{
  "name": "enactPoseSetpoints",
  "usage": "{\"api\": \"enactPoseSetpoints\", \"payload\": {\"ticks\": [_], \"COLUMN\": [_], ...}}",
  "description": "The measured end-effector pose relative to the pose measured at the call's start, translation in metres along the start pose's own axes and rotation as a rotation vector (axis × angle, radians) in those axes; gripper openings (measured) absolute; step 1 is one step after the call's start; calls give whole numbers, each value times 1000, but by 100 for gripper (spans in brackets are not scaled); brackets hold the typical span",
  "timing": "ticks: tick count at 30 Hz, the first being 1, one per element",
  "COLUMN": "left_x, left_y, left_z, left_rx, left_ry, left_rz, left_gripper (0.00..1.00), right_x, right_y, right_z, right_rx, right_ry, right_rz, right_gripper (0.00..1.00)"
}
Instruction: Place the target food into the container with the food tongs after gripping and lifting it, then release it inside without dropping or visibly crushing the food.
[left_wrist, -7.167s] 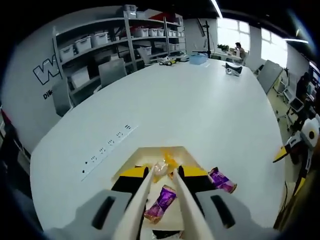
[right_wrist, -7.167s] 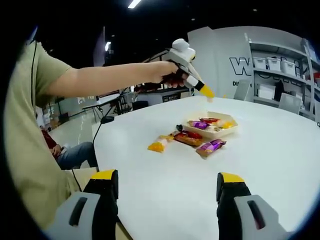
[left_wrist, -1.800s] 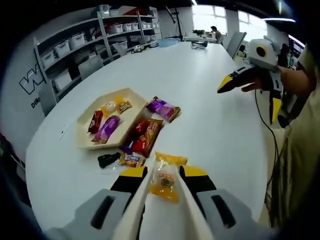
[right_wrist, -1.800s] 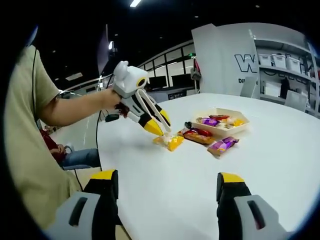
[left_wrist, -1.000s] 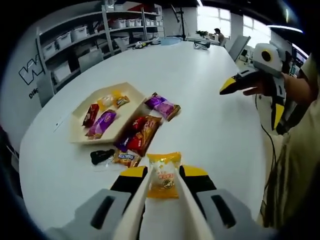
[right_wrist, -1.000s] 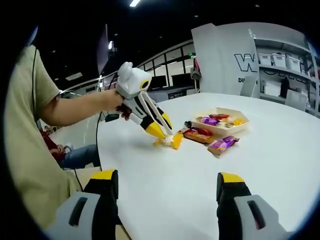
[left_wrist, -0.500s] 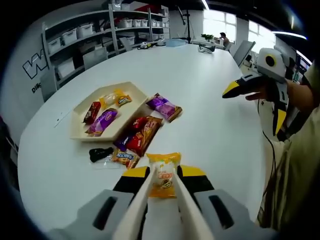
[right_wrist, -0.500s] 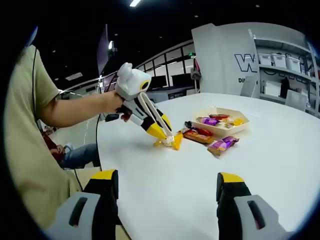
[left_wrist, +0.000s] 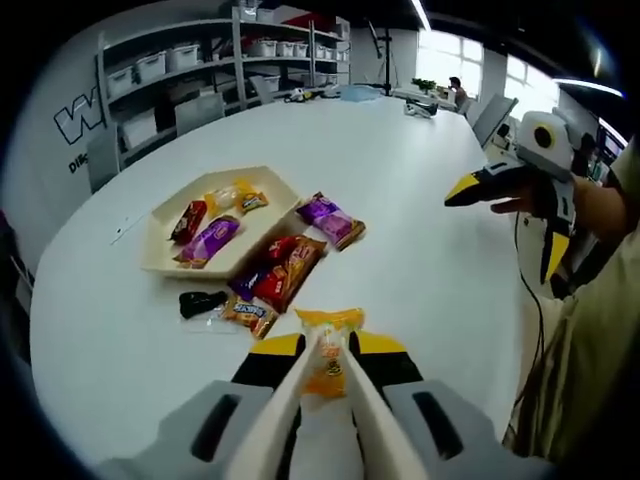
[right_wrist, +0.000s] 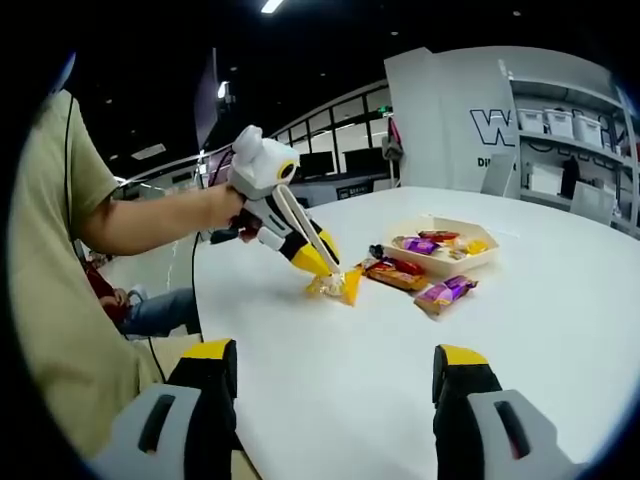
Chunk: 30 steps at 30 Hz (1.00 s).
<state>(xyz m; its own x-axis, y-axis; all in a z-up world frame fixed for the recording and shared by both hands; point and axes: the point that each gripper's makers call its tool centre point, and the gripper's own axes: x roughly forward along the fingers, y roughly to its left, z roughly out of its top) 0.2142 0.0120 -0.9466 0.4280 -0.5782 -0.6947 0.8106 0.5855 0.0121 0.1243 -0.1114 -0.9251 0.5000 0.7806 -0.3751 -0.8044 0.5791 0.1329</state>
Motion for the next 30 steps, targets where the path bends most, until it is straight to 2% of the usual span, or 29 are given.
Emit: {"api": "enactPoseSetpoints", "payload": {"ticks": [4, 16, 30], "left_x": [-5, -24, -37], "left_y": [2, 9, 38], "left_z": [5, 38, 94], "left_rx": [-3, 6, 51], "left_ry": [-13, -69, -131], "left_rz": [0, -6, 29], "left_gripper": [15, 16, 16], "right_x": [0, -2, -6], "right_y": [0, 1, -2], "right_z": [0, 0, 2], "right_rx": [-1, -1, -3], "right_ry": [0, -3, -12], "right_rz": [0, -2, -13], "right_gripper": [79, 79, 79]}}
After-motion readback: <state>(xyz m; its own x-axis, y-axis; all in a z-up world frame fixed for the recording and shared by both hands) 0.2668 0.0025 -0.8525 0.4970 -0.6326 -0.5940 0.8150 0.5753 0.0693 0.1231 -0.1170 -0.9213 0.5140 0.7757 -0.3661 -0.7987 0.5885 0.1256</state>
